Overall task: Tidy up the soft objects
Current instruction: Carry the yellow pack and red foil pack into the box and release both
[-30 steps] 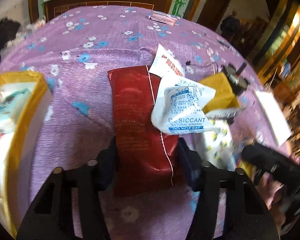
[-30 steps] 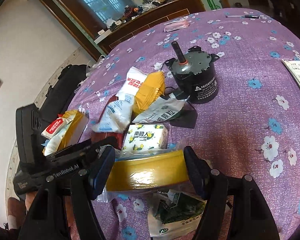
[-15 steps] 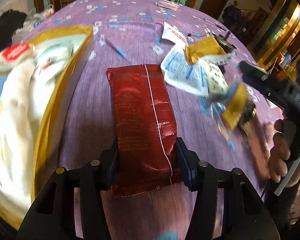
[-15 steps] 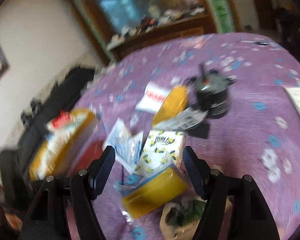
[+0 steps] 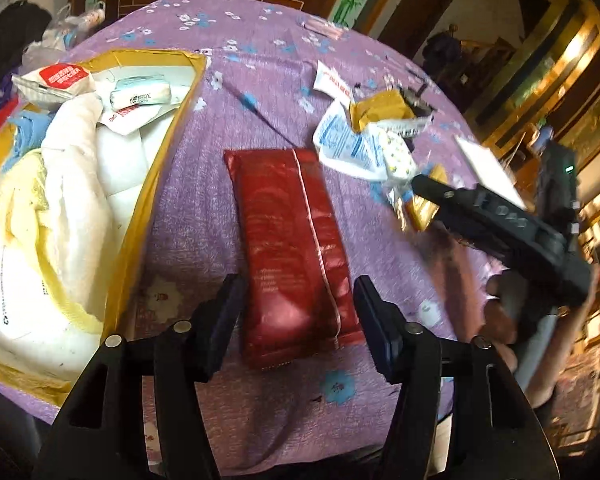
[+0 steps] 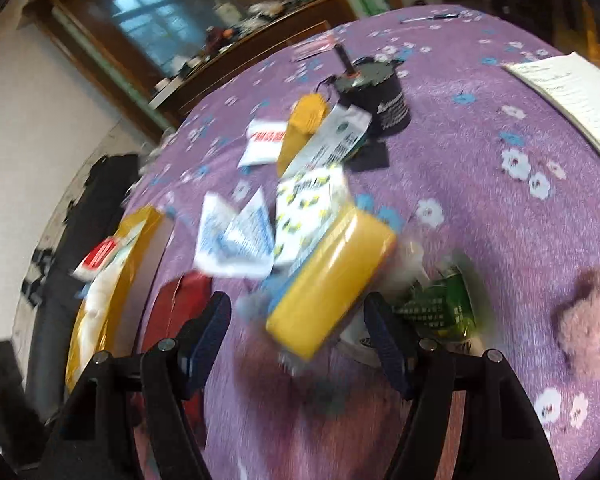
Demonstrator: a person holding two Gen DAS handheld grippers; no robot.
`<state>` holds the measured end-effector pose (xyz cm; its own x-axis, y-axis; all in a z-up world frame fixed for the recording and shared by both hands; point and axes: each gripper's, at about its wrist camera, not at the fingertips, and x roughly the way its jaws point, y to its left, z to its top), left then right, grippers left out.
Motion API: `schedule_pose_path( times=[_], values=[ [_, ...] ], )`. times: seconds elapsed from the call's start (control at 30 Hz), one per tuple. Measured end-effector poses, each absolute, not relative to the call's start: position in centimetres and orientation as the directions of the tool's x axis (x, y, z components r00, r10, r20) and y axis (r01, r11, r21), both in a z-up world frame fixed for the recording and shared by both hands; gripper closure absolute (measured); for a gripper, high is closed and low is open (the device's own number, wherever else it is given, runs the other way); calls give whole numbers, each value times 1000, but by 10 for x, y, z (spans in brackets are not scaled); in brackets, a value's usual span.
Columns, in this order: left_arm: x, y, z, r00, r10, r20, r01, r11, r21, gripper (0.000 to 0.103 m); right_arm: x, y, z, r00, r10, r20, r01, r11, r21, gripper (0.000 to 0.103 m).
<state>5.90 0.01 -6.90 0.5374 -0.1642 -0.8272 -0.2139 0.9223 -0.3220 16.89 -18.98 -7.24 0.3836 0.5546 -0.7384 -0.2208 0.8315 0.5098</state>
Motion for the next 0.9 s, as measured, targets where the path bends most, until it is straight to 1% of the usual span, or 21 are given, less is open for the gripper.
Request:
schedule_pose_path(
  times=[0.03,0.07,0.1,0.17,0.2,0.23,0.27,0.37,0.43,0.47,0.57,0.63,0.77,0.9],
  values=[
    [62,1,-71,539,-165,-826,-214,921,-324,42,173,-188,-73,391,552,-737,-206,832,514,34],
    [69,0,-74,531,-151,-834,-216,927,-306,42,173,-187,-72,402,544,-737,-200,837,509,37],
    [76,-2,-76,522,-129,-843,-218,936,-278,42,174,-185,-72,415,520,-747,-189,852,489,40],
    [91,-10,-82,505,-74,-860,-210,956,-206,42,170,-185,-73,437,482,-760,-170,873,456,51],
    [98,-14,-86,489,-46,-871,-213,962,-170,42,167,-186,-73,442,473,-762,-166,878,448,54],
    [104,-17,-90,478,-31,-878,-211,966,-149,37,165,-186,-73,448,468,-762,-162,880,446,59],
    [109,-19,-93,476,-28,-879,-210,967,-144,32,163,-188,-74,454,471,-757,-156,878,452,63],
    [114,-22,-99,467,0,-884,-224,967,-118,31,158,-193,-77,463,503,-729,-165,858,487,67],
    [110,-19,-98,487,-13,-873,-235,961,-145,34,151,-196,-75,476,534,-699,-195,839,508,69],
    [108,-17,-98,497,-20,-868,-242,957,-161,40,146,-197,-72,481,558,-676,-221,824,522,69],
    [100,-7,-95,518,-49,-854,-262,941,-214,51,135,-192,-62,508,600,-618,-318,798,513,69],
    [97,-4,-93,535,-64,-843,-266,934,-240,55,132,-189,-59,510,618,-598,-354,785,509,69],
    [87,0,-86,561,-117,-820,-270,910,-315,56,128,-185,-56,508,653,-562,-402,757,516,69],
    [74,-2,-75,576,-136,-806,-252,909,-333,56,128,-184,-54,499,679,-538,-432,733,525,69]
  ],
)
